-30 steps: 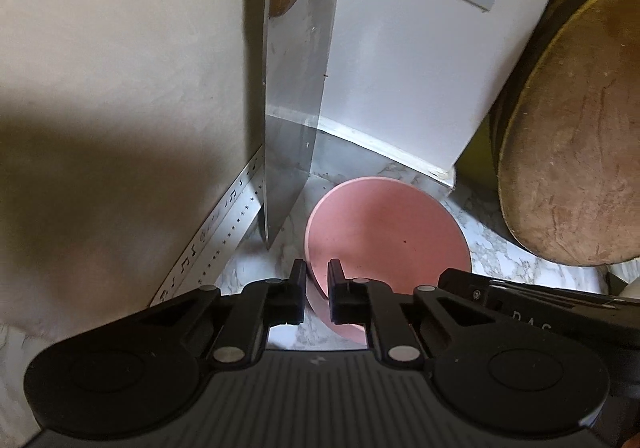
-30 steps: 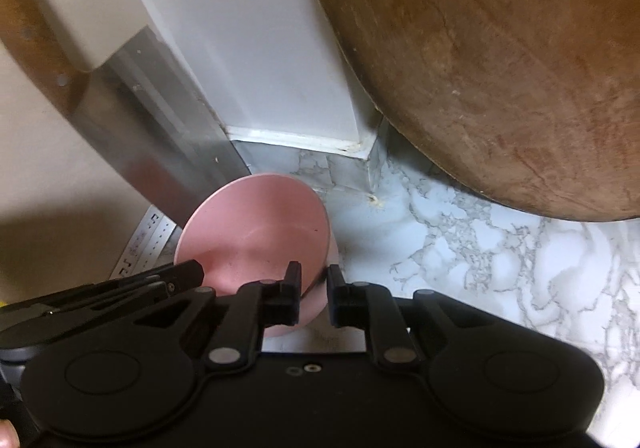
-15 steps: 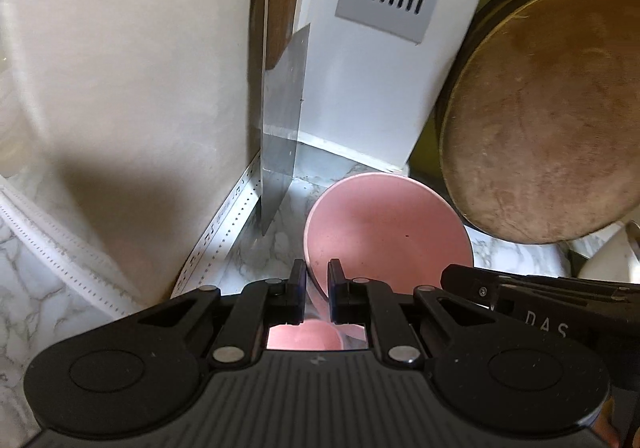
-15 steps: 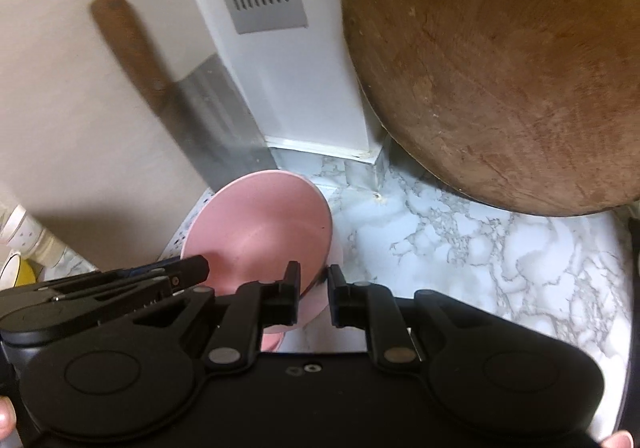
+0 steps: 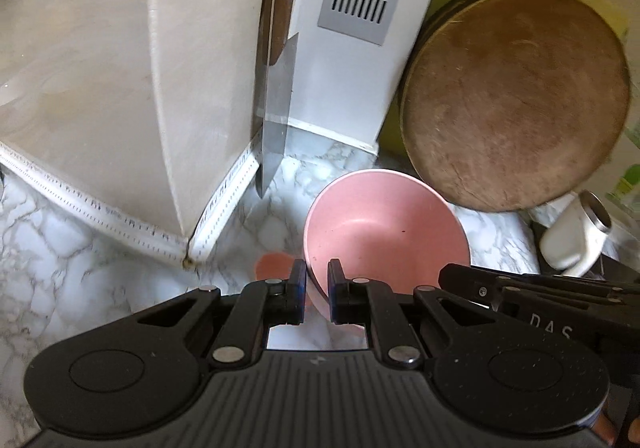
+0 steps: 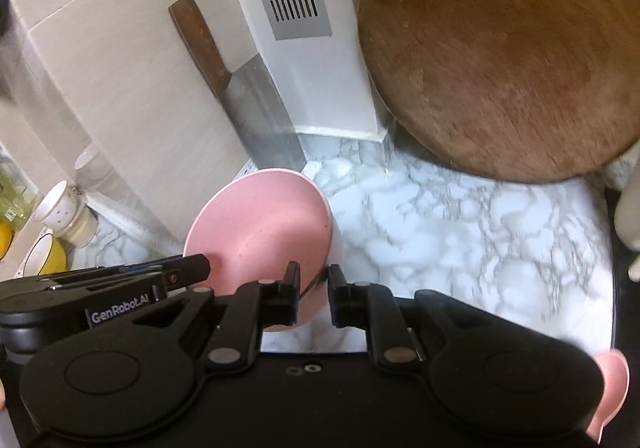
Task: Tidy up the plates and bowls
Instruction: 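Lift the pink bowl with both grippers and carry it over the cream bowl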
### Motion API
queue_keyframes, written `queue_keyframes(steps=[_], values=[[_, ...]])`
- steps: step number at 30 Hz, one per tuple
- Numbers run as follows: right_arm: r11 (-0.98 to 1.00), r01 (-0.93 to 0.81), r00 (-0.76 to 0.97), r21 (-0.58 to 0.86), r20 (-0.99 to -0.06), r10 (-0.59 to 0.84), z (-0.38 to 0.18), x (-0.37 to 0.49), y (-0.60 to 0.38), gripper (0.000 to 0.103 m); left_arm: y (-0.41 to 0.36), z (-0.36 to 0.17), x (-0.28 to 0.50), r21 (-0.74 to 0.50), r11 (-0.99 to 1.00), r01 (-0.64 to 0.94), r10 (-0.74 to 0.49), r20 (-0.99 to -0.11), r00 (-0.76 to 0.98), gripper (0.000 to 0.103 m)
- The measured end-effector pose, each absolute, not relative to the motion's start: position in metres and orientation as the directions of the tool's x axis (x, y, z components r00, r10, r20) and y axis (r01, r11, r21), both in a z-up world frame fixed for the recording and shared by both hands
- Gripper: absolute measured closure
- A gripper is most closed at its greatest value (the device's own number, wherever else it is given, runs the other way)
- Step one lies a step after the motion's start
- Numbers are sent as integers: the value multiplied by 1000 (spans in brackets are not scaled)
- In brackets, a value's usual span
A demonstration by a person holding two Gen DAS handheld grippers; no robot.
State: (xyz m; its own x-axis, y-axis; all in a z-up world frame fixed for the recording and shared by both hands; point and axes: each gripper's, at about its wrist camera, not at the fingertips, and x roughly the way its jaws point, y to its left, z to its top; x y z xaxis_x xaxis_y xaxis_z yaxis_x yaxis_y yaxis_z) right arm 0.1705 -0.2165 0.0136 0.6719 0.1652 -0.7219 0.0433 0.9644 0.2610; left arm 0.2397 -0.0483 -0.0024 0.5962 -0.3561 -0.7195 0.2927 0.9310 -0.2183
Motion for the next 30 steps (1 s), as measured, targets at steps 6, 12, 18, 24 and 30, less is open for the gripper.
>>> queue_keyframes(steps=[6,12,18,24,30], values=[[965,49,684,257,-713,155,9,133,-208,88,-39,-3,206,-234,924,302,-374,-716,590,93],[958,60,662,279,-730,171,-3,106,-201,88,-27,-7,176,-240,922,303,-379,-713,590,93],[950,81,638,301,-748,183,-16,85,-199,88,-22,-16,154,-241,920,308,-382,-724,574,93],[949,94,619,302,-764,182,-27,73,-196,88,-21,-26,141,-243,919,309,-382,-739,555,93],[948,99,599,302,-779,185,-35,69,-197,88,-19,-36,134,-246,919,309,-381,-754,535,93]])
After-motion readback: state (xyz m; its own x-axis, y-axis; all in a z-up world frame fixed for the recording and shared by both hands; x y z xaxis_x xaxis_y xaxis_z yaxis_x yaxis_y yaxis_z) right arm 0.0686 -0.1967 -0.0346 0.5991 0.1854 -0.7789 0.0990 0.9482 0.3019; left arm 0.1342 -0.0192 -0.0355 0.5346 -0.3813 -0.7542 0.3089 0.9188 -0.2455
